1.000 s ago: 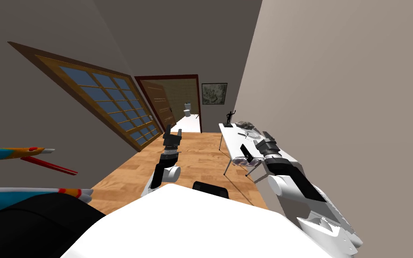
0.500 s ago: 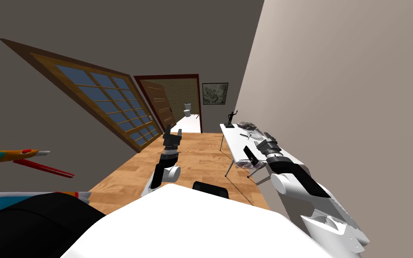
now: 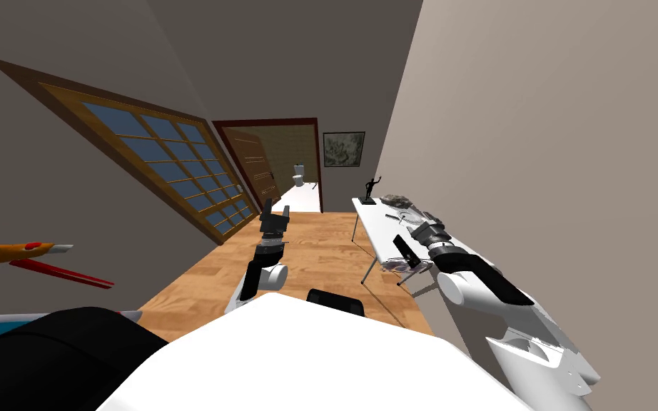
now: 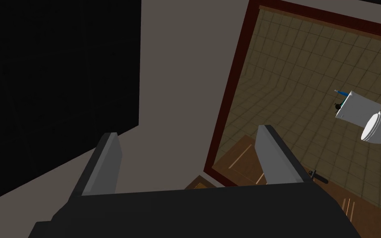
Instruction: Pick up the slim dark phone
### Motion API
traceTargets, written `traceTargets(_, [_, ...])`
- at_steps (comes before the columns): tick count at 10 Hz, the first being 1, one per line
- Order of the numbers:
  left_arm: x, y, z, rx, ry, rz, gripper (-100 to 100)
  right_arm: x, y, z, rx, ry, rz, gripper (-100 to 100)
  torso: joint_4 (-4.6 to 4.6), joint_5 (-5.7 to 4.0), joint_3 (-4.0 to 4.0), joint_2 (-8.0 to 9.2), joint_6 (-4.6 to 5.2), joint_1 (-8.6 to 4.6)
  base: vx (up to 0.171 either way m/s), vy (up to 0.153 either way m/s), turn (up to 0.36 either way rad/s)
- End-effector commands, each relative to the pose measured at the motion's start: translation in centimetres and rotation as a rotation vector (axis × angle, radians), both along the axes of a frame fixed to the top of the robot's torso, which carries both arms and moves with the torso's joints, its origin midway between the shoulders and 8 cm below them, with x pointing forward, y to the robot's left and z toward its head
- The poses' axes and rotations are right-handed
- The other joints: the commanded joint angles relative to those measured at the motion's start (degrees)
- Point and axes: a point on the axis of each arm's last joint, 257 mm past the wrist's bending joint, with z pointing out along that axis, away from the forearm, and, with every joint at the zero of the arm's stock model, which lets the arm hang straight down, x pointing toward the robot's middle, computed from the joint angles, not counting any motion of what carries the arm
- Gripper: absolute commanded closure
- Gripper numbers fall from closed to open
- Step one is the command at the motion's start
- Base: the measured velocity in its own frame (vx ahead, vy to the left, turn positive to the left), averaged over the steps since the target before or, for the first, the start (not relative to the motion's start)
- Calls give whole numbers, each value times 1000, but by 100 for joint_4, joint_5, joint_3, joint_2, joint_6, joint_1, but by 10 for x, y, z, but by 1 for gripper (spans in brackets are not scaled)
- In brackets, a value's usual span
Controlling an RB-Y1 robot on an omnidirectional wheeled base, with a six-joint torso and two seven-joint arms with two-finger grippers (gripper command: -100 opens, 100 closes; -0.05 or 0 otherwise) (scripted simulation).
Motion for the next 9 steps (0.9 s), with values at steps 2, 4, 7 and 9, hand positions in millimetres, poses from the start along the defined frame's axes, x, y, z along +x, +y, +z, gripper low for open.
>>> traceTargets(2, [0,0,0,0,0,0,0,4,-13,-14,68,69,-17,-100,-2,0,-7,-13,0,2,75,80,-14])
traceTargets(4, [0,0,0,0,0,0,0,7,-23,-18,126,100,-28,-100,1,-3,3,6,0,-13,25,40,-12])
traceTargets(7, [0,0,0,0,0,0,0,9,-33,-32,189,168,-49,-100,-2,-2,-5,-9,0,-7,61,63,-21])
traceTargets(9, [0,0,0,0,0,0,0,10,-41,-39,250,205,-64,-100,0,-3,2,5,0,-13,36,48,-14])
